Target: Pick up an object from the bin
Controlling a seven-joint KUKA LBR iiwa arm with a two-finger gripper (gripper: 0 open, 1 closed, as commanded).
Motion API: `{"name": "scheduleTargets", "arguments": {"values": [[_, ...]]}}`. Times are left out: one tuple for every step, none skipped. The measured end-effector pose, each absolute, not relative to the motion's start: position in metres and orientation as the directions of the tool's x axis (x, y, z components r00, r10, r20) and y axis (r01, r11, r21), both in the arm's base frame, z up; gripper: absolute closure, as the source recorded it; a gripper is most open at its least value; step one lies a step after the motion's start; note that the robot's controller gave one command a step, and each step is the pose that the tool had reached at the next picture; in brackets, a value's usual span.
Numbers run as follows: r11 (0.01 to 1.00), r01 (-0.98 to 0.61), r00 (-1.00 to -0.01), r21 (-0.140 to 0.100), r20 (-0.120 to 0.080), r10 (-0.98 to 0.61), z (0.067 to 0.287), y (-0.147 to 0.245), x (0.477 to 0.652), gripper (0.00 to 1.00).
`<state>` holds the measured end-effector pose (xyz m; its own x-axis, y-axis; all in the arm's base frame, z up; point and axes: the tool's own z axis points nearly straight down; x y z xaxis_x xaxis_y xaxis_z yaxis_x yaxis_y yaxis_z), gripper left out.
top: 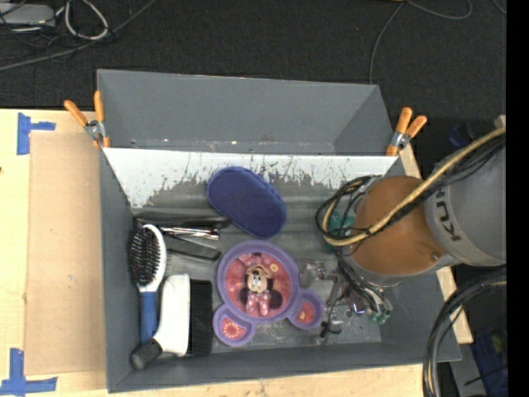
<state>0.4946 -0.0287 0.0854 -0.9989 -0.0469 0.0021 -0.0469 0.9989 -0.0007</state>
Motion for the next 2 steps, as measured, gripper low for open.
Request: {"name": "scheduleTargets", "arguments": {"values": [[0.999,-0.046,-0.999,0.000,0.006,-0.046,0.072,0.009,0.492,0.00],[0.999,-0.037,-0.999,-0.001,0.004,-0.037,0.070,0.028,0.493,0.00]]}}
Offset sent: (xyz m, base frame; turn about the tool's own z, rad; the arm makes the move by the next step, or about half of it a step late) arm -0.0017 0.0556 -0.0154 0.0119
